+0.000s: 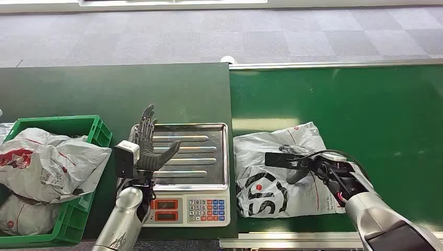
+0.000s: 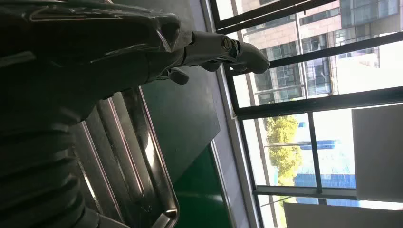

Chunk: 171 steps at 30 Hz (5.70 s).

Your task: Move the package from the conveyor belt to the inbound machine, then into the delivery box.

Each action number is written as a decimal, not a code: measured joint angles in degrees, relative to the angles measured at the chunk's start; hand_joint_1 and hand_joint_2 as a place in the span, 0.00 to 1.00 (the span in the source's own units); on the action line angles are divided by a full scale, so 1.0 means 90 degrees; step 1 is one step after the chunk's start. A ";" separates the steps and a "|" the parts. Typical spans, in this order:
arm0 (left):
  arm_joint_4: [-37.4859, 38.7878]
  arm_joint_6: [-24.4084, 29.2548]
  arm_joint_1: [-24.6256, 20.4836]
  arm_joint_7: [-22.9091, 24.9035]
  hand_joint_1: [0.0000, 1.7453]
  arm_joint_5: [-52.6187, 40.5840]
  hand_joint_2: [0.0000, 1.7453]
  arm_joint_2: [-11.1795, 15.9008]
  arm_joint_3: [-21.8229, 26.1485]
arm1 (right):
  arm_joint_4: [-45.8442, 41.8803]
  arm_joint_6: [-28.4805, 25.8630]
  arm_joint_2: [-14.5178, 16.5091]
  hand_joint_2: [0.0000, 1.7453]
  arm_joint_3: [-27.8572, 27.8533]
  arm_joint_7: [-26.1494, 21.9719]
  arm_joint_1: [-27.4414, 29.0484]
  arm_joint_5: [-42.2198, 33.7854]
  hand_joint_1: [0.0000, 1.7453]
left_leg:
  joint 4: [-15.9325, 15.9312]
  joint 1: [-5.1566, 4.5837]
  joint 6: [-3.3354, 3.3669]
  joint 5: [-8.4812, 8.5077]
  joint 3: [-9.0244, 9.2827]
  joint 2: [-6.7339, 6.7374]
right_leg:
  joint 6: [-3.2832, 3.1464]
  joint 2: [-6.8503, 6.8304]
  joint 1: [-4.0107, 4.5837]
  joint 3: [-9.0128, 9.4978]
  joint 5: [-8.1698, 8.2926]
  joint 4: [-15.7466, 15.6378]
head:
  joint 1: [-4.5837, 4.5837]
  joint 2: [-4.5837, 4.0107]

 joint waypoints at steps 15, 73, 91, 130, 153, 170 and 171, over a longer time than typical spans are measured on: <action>-0.0066 -0.0141 0.0253 -0.0153 0.00 0.0107 1.00 0.0009 0.0076 | 0.0019 -0.0093 -0.0476 1.00 0.0315 -0.0129 0.0070 0.0175 1.00 | 0.0003 0.0000 0.0005 0.0003 0.0000 0.0000 | 0.0006 -0.0003 0.0000 0.0000 0.0003 0.0000 | -0.0001 0.0000; -0.3832 0.1437 0.1550 -0.1195 0.00 0.0772 1.00 -0.0002 0.0151 | -0.3581 -0.5822 0.0650 1.00 -0.3239 -0.2370 0.0451 -0.0570 1.00 | 0.0004 0.0002 0.0011 0.0008 -0.0021 0.0001 | 0.0011 -0.0001 0.0004 -0.0019 0.0008 0.0001 | -0.0001 0.0000; -0.3885 0.1300 0.1541 -0.1195 0.00 0.0818 1.00 -0.0161 0.0236 | -0.4985 -0.6309 0.1126 1.00 -0.2681 -0.2338 0.0375 0.1990 1.00 | 0.0003 0.0002 0.0014 0.0012 -0.0020 0.0010 | 0.0010 0.0001 0.0004 -0.0019 0.0009 0.0001 | -0.0001 0.0000; -0.3111 0.0891 0.1065 -0.1195 0.00 0.0846 1.00 -0.0376 -0.0034 | -0.1517 -0.5763 0.2317 1.00 -0.0551 -0.3224 0.0146 0.1020 1.00 | 0.0002 0.0004 0.0014 0.0012 -0.0023 0.0013 | 0.0010 0.0002 0.0007 -0.0026 0.0009 0.0001 | 0.0001 0.0000; -0.3004 0.0853 0.1040 -0.1195 0.00 0.0803 1.00 -0.0372 -0.0195 | -0.0204 -0.3535 0.3054 1.00 -0.0398 -0.2480 -0.0412 0.0326 1.00 | 0.0002 0.0006 0.0013 0.0012 -0.0023 0.0017 | 0.0010 0.0003 0.0010 -0.0027 0.0010 0.0001 | 0.0000 0.0000; -0.3004 0.0844 0.1047 -0.1195 0.00 0.0789 1.00 -0.0345 -0.0216 | 0.0236 -0.1832 0.3641 1.00 -0.0101 -0.2147 -0.0683 0.0278 0.20 | 0.0002 0.0008 0.0013 0.0012 -0.0023 0.0017 | 0.0009 0.0003 0.0011 -0.0026 0.0010 0.0002 | 0.0001 0.0000; -0.3004 0.0852 0.1047 -0.1195 0.00 0.0788 1.00 -0.0345 -0.0216 | 0.0250 -0.1817 0.3643 1.00 -0.0095 -0.2125 -0.0687 0.0278 0.05 | 0.0002 0.0008 0.0013 0.0012 -0.0023 0.0017 | 0.0009 0.0003 0.0011 -0.0026 0.0010 0.0002 | 0.0001 0.0000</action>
